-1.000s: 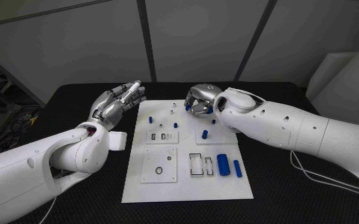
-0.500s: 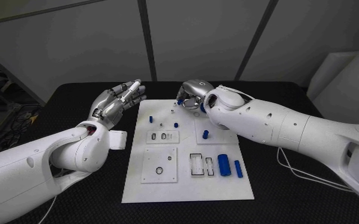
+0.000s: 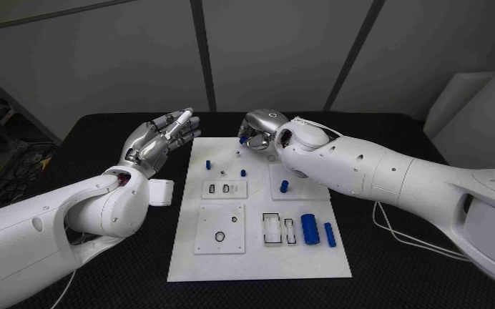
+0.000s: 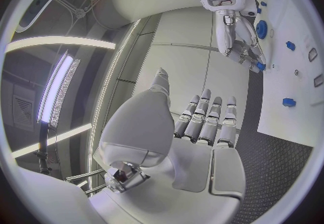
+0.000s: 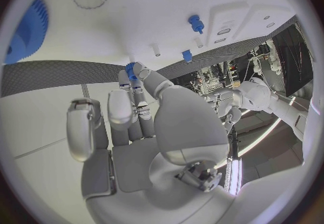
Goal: Assemble the parts on the task board
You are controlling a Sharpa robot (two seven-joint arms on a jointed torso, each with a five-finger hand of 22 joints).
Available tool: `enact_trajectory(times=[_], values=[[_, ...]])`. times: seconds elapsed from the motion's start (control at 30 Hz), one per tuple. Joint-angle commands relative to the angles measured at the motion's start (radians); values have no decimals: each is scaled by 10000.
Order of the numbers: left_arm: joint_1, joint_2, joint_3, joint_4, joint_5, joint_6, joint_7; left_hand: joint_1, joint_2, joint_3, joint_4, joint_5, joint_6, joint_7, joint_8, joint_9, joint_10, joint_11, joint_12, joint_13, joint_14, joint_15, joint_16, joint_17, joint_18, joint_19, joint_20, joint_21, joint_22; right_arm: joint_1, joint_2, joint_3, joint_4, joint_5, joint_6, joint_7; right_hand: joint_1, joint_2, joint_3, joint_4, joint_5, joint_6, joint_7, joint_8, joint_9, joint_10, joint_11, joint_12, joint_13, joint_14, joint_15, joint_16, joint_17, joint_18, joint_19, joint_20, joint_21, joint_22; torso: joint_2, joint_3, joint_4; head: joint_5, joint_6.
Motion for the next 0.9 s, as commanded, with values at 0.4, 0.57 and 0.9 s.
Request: enact_trajectory(times=[0.4,0.57,0.9], values=[[113,-46,14,81,-87,67,19,0,100,-8,-75,48,-69,684,-7,-18,29,25,-12,0,43,36,2,3,-152,-33,0,32,-3,38,164,4,-261,-4,560,41,-61,-113,115,26,39,-11,39,-36,13,-47,27,-18,-2,89,-22,29,-64,-57,146,7,21,1068,59,-2,7,30,-67],[126,-56,14,87,-87,64,19,2,100,-11,-80,48,-71,684,-8,-19,28,25,-13,-1,42,35,1,3,-151,-30,0,33,-3,39,186,3,-274,-23,631,39,-144,-206,156,53,6,-84,64,-58,13,-165,59,-27,-26,48,4,-28,-180,-27,51,27,-36,927,64,1,6,32,-78],[146,-87,14,71,-87,60,0,2,100,-11,-80,48,-71,684,-8,-19,28,25,-13,-1,42,35,1,3,-151,-30,0,33,-3,48,43,2,-90,238,-206,205,-179,-1245,-439,505,-803,-2014,509,-67,-309,-2958,645,-12,-185,-548,471,-1592,-2445,534,-1673,481,-1391,-1870,74,7,-3,48,-24]])
